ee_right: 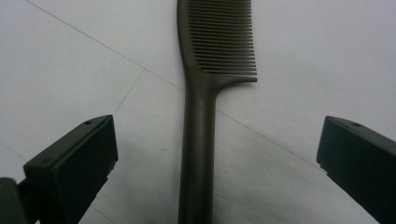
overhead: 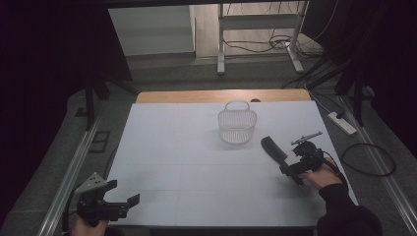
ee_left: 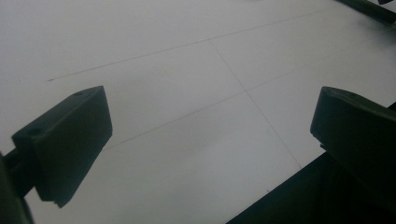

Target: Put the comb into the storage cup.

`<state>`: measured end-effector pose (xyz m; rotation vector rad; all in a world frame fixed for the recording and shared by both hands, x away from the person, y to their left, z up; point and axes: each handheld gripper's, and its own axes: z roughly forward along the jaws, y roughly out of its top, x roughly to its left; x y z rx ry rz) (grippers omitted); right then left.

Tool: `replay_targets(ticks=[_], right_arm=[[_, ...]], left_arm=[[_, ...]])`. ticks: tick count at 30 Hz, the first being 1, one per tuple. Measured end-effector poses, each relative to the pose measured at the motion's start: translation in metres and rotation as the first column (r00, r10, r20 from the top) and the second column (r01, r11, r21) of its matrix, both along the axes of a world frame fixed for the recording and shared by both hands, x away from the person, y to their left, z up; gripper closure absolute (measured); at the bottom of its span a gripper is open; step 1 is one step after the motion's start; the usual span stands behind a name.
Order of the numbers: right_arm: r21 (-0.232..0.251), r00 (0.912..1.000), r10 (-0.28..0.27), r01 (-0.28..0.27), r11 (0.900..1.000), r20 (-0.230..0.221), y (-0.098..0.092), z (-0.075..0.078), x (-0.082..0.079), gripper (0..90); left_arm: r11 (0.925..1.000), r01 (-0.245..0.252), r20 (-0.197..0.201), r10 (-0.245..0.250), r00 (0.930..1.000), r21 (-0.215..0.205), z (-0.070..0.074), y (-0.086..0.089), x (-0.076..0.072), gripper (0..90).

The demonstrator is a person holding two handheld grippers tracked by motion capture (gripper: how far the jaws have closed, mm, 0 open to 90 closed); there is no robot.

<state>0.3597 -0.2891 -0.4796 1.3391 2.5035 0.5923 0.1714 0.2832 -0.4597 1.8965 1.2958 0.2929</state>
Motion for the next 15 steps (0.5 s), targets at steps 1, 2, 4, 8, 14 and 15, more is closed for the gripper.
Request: replay_targets(ticks=[1, 2, 4, 8, 14, 15], right_arm=[[-0.002, 1.0, 0.003, -0.003, 1.0, -0.003, 0.0, -0.002, 0.0, 0.0], [-0.001, 0.9999, 0.002, -0.002, 1.0, -0.01, 0.0, -0.004, 0.001, 0.0], [-0.015, 0.9998, 0.004, -0.004, 1.0, -0.02, 0.0, -0.007, 0.002, 0.0], [-0.027, 0.9992, 0.013, -0.014, 1.0, -0.039, 0.0, -0.014, 0.003, 0.0], [-0.047, 0.9969, 0.025, -0.028, 0.998, -0.074, 0.0, -0.024, 0.003, 0.0], [-0.051, 0.9965, 0.026, -0.03, 0.998, -0.079, 0.0, -0.025, 0.003, 0.0]], left_arm=[[1.0, 0.0, 0.0, 0.0, 1.0, 0.0, 0.0, 0.0, 0.0, 0.0], [1.0, 0.0, 0.0, 0.0, 1.0, -0.001, 0.0, 0.0, 0.0, 0.0], [1.0, 0.001, 0.0, -0.001, 1.0, -0.002, 0.0, 0.0, 0.0, 0.0], [1.0, 0.001, 0.0, -0.001, 1.0, -0.003, 0.0, 0.0, 0.0, 0.0], [1.0, 0.001, 0.0, -0.001, 1.0, -0.003, 0.0, 0.0, 0.0, 0.0], [1.0, 0.001, 0.0, -0.001, 1.0, -0.003, 0.0, 0.0, 0.0, 0.0]])
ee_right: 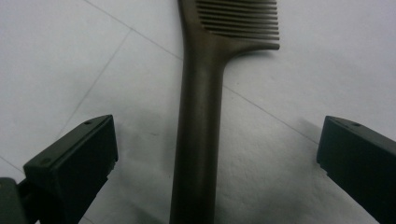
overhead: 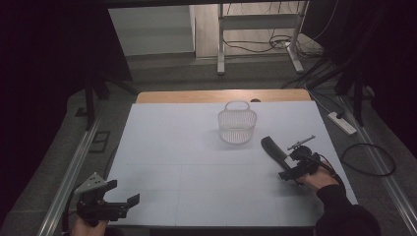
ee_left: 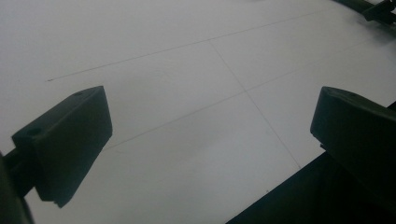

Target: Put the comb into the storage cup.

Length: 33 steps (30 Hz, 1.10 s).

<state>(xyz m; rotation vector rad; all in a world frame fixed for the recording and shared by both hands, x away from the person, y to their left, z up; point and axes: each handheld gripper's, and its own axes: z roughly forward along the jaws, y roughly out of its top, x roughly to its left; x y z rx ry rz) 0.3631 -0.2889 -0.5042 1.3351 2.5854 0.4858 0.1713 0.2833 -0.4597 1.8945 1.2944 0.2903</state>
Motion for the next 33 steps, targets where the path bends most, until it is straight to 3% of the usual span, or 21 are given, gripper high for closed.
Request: replay_targets(ticks=[5, 15, 21, 25, 31, 33], right_arm=[[-0.036, 0.9999, 0.011, -0.011, 0.999, -0.007, 0.001, -0.004, 0.0, 0.0], [-0.052, 0.9996, -0.004, 0.002, 0.999, -0.028, 0.004, -0.002, 0.0, 2.8], [-0.047, 0.999, 0.036, -0.037, 0.998, -0.028, 0.008, 0.006, -0.004, 27.3], [-0.036, 0.999, 0.038, -0.039, 0.999, -0.023, 0.006, 0.009, -0.004, 41.6], [-0.027, 0.9989, 0.037, -0.037, 0.999, -0.03, 0.001, 0.012, -0.002, 70.0], [-0.029, 0.9989, 0.038, -0.039, 0.999, -0.027, 0.002, 0.012, -0.003, 71.7]], left_arm=[[1.0, 0.001, 0.0, -0.001, 1.0, 0.001, 0.0, 0.0, 0.0, 0.0], [1.0, 0.001, -0.001, -0.001, 1.0, 0.002, 0.0, 0.0, 0.0, 0.0], [1.0, 0.002, 0.0, -0.002, 1.0, 0.003, 0.0, 0.0, 0.0, 0.0], [1.0, 0.002, -0.001, -0.002, 1.0, 0.003, 0.0, 0.0, 0.0, 0.0], [1.0, 0.002, 0.0, -0.002, 1.0, 0.006, 0.0, 0.0, 0.0, 0.0], [1.0, 0.001, 0.0, -0.001, 1.0, 0.006, 0.0, 0.0, 0.0, 0.0]])
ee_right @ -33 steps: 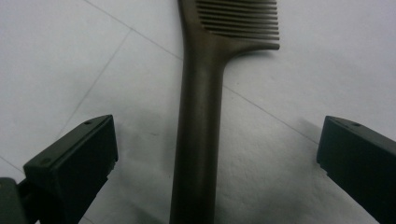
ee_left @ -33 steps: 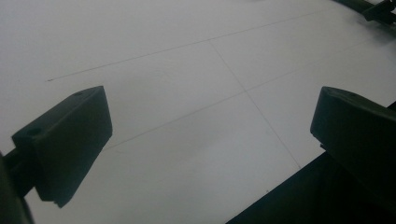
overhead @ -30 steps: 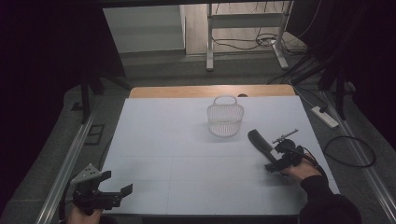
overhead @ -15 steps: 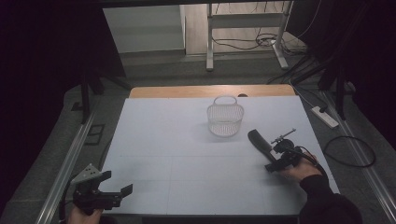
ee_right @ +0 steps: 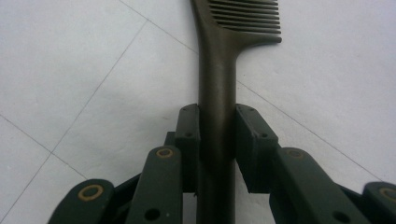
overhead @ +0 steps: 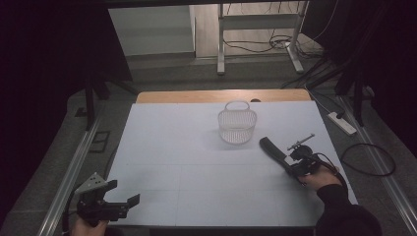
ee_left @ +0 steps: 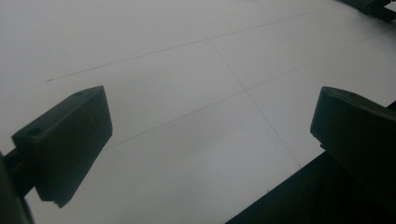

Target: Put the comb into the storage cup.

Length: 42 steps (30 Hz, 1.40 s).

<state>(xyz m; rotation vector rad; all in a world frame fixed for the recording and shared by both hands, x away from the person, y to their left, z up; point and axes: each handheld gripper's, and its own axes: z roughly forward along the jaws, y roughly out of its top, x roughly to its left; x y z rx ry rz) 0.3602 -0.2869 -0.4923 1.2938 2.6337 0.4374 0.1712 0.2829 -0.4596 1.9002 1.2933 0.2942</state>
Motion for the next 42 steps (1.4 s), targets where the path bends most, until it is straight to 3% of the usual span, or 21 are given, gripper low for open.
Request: replay_targets(ticks=[4, 14, 21, 29, 33, 42], right_arm=[[-0.015, 1.0, 0.001, -0.001, 1.0, 0.007, 0.002, 0.0, -0.001, 72.3], [0.0, 0.9995, -0.015, 0.015, 1.0, 0.028, 0.0, 0.001, -0.006, 72.6], [0.022, 0.9969, -0.024, 0.023, 1.0, 0.074, -0.002, 0.007, -0.013, 72.7], [0.046, 0.9912, -0.014, 0.008, 0.999, 0.131, -0.005, 0.017, -0.024, 72.6], [0.053, 0.9861, -0.012, 0.003, 0.999, 0.165, -0.005, 0.022, -0.03, 72.6], [0.084, 0.9753, -0.018, -0.001, 0.996, 0.22, -0.009, 0.032, -0.039, 72.6]], left_arm=[[1.0, 0.001, 0.004, -0.001, 1.0, 0.003, 0.0, 0.0, 0.0, 0.0], [1.0, 0.008, 0.011, -0.008, 0.9999, 0.006, 0.001, -0.001, -0.001, 0.0], [0.9998, 0.021, 0.013, -0.021, 0.9997, 0.007, 0.001, -0.002, -0.001, 0.0], [0.9986, 0.053, 0.016, -0.053, 0.9985, -0.009, 0.003, -0.005, 0.001, 0.0], [0.9946, 0.097, 0.009, -0.097, 0.9952, -0.037, 0.002, -0.006, 0.004, 0.2], [0.993, 0.114, 0.017, -0.113, 0.9934, -0.032, 0.004, -0.009, 0.008, 0.1]])
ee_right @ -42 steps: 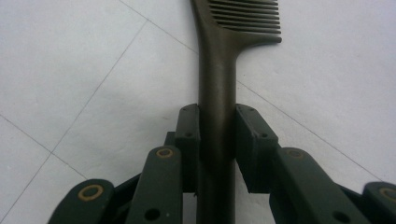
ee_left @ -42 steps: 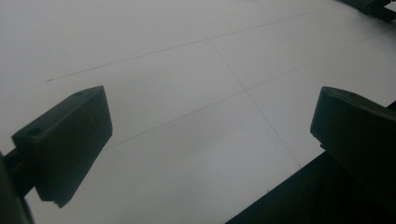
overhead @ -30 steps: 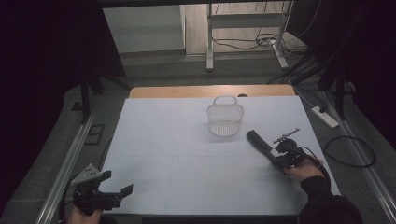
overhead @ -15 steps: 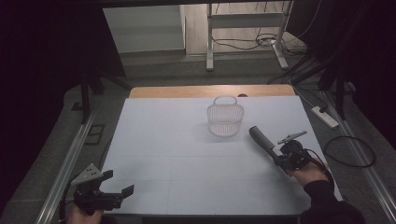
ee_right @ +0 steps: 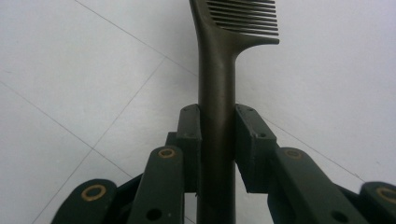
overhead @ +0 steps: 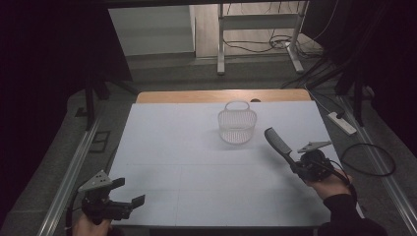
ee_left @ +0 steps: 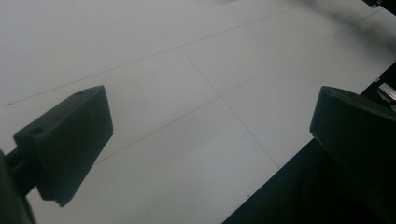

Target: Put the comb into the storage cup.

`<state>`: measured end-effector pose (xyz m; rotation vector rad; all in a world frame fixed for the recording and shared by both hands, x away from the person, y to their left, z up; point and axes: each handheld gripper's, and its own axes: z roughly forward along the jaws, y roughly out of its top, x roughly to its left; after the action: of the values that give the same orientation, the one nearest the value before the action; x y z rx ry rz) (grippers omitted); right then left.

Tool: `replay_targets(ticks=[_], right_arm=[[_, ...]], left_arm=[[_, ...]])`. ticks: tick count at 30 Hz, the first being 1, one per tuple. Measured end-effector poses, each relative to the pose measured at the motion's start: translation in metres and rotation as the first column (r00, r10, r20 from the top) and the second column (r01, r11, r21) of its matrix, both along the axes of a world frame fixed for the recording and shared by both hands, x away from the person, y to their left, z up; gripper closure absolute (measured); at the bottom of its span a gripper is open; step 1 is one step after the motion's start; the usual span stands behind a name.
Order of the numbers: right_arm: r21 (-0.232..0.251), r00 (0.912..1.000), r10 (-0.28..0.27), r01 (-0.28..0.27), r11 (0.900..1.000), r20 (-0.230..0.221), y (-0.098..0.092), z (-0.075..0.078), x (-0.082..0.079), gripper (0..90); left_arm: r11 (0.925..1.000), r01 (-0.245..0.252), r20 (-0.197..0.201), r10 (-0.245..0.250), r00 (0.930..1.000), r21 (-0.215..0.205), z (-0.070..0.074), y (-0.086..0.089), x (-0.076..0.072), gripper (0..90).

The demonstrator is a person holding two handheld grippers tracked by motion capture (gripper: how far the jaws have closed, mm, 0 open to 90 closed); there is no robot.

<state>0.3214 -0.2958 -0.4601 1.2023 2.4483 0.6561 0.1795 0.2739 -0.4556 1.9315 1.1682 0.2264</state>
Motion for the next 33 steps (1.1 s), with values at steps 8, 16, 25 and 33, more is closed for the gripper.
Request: replay_targets(ticks=[8, 16, 25, 33], right_arm=[[0.015, 0.9987, 0.002, -0.003, 1.0, 0.051, -0.002, 0.008, -0.008, 72.6], [0.043, 0.9966, 0.003, -0.006, 0.999, 0.083, -0.005, 0.015, -0.017, 72.6], [0.063, 0.9928, 0.018, -0.025, 0.998, 0.119, -0.005, 0.02, -0.025, 72.6], [0.075, 0.9872, 0.029, -0.042, 0.996, 0.157, -0.003, 0.026, -0.033, 72.6]], left_arm=[[0.9997, 0.023, -0.007, -0.023, 0.9997, 0.008, -0.002, -0.006, 0.008, 0.2], [0.9991, 0.041, -0.005, -0.041, 0.9991, 0.012, -0.003, -0.013, 0.019, 0.0], [0.996, 0.089, 0.003, -0.089, 0.996, -0.008, -0.002, -0.021, 0.032, 0.1], [0.9937, 0.108, -0.011, -0.108, 0.9941, -0.032, 0.001, -0.031, 0.047, 0.0]])
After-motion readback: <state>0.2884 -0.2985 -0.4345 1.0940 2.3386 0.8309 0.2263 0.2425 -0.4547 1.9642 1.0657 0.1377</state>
